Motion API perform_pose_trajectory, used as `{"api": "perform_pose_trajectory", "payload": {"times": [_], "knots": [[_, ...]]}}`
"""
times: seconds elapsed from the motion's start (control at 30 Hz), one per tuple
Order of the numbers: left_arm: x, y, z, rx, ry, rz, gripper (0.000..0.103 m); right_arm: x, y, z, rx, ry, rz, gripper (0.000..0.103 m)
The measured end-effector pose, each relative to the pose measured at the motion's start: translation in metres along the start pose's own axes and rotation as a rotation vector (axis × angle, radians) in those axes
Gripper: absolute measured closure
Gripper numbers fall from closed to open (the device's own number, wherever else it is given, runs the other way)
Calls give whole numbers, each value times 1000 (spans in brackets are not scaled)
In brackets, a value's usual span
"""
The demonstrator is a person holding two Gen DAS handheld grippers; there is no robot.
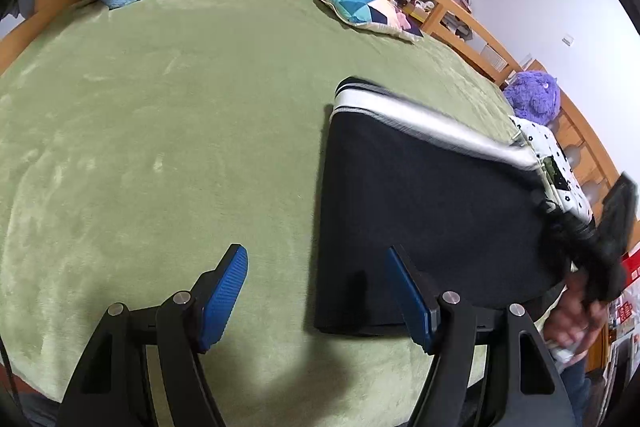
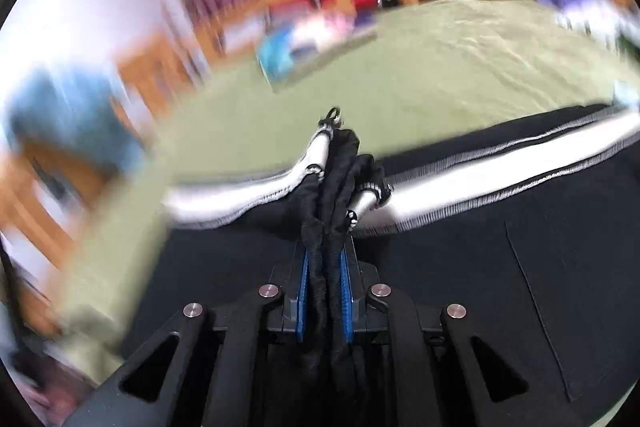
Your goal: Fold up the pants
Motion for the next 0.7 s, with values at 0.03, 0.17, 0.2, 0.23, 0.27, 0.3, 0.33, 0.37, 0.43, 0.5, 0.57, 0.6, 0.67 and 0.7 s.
{"api": "perform_pose_trajectory", "payload": {"times": [0.03,0.17,0.2,0.23,0.27,0.3,0.33,0.37,0.43,0.5,0.57,0.6,0.67,0.7], "knots": [[3,2,-3,7,1,2,34,-4,-2,-10,14,18,0,88],[14,12,-23,45,17,30,34,28,33,-47,10,168,178,60],[15,15,-30,62,19,31,34,34,45,-54,41,154,215,61],[15,18,-32,74,16,27,34,33,51,-56,72,126,207,61],[14,20,-37,91,11,20,34,27,52,-58,93,105,175,60],[16,23,-42,110,7,14,34,20,52,-61,97,100,157,55],[17,24,-45,118,2,15,34,13,53,-63,87,112,156,48],[21,25,-46,123,-11,22,34,7,56,-65,76,127,153,47],[30,29,-46,109,-25,45,35,-15,62,-72,60,167,117,46],[41,34,-42,55,-10,86,35,-25,67,-72,40,196,112,48],[46,37,-39,25,13,104,40,-38,68,-79,17,222,112,50],[45,35,-39,20,14,96,40,-46,70,-83,-15,285,112,54],[44,32,-40,25,8,87,42,-64,67,-91,-78,380,88,57],[43,31,-42,34,3,88,42,-74,66,-93,-101,416,56,57]]}}
Point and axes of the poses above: each gripper's, at about its wrist camera, not at the fingertips, and x roughly the way its jaws point, z to its left, y to its underside, the point moved 8 cm from there along x, roughly the way its jaws point, and after that the axes turned 15 degrees about -x, right-handed, at the moved point
